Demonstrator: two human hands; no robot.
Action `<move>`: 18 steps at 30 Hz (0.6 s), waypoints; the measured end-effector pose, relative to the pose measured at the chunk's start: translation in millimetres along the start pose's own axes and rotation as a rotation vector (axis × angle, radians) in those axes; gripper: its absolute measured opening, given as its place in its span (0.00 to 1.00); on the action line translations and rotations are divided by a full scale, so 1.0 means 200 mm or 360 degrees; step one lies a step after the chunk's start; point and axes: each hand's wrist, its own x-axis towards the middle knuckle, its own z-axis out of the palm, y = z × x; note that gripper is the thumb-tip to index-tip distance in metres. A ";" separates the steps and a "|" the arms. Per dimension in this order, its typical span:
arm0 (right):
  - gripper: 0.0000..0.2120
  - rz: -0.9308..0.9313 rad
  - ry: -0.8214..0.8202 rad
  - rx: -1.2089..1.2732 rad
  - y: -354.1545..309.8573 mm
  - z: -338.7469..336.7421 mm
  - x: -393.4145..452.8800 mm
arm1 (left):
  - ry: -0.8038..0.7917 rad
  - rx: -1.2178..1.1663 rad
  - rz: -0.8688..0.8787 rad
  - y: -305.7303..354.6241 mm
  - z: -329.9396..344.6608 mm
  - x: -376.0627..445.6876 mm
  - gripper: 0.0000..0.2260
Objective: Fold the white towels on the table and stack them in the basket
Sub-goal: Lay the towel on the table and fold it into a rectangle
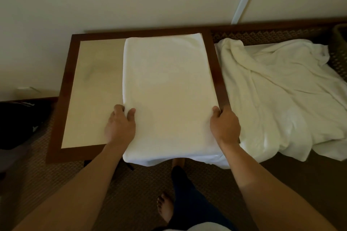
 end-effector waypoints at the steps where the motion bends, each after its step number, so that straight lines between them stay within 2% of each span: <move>1: 0.13 -0.0006 0.0042 -0.0034 0.00 0.01 -0.01 | 0.0035 0.0002 0.0027 -0.01 0.01 -0.01 0.19; 3: 0.07 -0.0069 0.0219 -0.0123 -0.02 0.01 -0.03 | 0.0138 0.0023 0.0091 -0.03 0.02 -0.02 0.20; 5: 0.12 -0.0283 0.0358 -0.0254 -0.05 0.02 -0.04 | 0.0286 0.0263 0.0411 -0.01 0.03 -0.03 0.19; 6: 0.17 -0.0471 0.0288 -0.0281 -0.08 0.03 -0.05 | 0.0286 0.0341 0.0637 0.02 0.04 -0.04 0.19; 8: 0.25 -0.0888 -0.0154 -0.0371 -0.16 0.09 -0.09 | 0.0011 0.0431 0.0985 0.10 0.10 -0.06 0.21; 10: 0.30 -0.1157 -0.0564 -0.0564 -0.20 0.17 -0.12 | -0.0267 0.0609 0.1094 0.14 0.17 -0.07 0.26; 11: 0.32 -0.1197 -0.0636 -0.0656 -0.20 0.19 -0.12 | -0.0328 0.0700 0.1084 0.12 0.19 -0.06 0.28; 14: 0.32 -0.0969 -0.0601 -0.0870 -0.10 0.15 0.00 | -0.0312 0.0824 0.1021 0.01 0.15 0.02 0.30; 18: 0.29 -0.0287 -0.0554 -0.0842 0.07 -0.02 0.21 | -0.0303 0.0792 0.0618 -0.12 0.07 0.09 0.30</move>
